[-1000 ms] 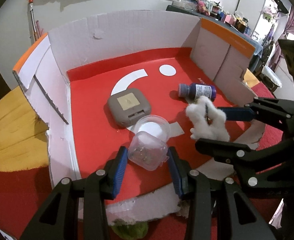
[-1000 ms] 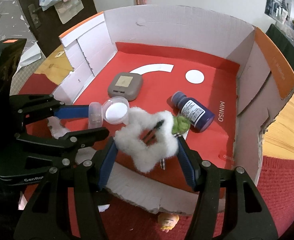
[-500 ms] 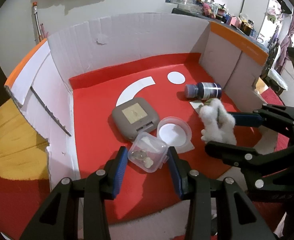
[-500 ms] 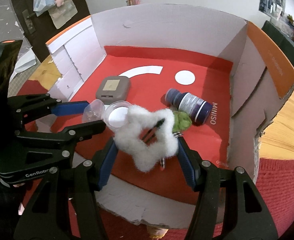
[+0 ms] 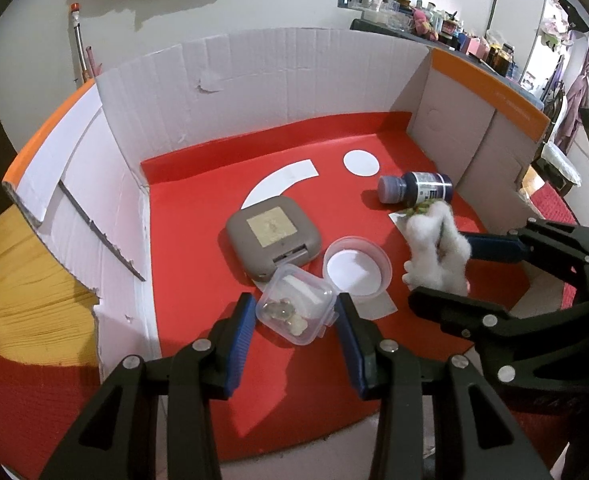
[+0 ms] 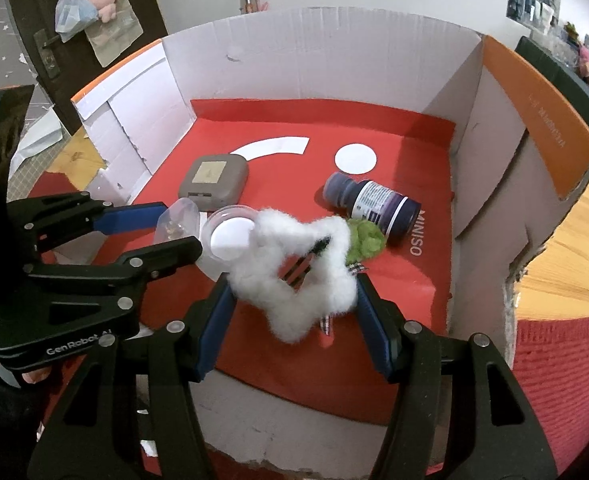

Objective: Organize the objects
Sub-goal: 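Lower the clear box and white star onto the red floor and open both grippers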

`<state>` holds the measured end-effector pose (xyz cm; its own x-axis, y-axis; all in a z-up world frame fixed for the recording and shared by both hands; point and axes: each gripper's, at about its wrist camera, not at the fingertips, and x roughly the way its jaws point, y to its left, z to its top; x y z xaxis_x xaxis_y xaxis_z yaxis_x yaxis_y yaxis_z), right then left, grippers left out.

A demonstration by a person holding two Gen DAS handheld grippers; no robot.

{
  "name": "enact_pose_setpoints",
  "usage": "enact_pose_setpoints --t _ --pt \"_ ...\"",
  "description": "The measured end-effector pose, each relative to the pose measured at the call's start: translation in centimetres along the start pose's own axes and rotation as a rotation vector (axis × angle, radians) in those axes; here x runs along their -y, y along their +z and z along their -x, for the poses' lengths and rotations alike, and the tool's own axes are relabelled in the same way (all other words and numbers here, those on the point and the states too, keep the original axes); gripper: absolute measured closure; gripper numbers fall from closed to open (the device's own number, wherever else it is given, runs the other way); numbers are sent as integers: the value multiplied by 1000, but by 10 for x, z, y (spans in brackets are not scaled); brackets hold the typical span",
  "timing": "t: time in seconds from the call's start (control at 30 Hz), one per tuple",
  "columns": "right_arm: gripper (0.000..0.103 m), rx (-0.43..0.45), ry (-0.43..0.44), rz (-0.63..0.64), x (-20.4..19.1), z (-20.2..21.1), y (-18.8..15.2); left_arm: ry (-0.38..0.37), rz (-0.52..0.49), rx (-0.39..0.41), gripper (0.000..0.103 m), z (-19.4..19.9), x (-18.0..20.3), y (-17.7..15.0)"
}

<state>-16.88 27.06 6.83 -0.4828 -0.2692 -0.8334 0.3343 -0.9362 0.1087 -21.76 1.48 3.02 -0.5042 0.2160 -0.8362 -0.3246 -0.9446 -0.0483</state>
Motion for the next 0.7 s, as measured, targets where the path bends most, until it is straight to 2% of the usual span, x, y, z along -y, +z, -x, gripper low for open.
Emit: enact_pose_setpoints --t 0.7 --pt "45 4 5 -4 0 -1 -1 1 4 -1 59 1 1 -2"
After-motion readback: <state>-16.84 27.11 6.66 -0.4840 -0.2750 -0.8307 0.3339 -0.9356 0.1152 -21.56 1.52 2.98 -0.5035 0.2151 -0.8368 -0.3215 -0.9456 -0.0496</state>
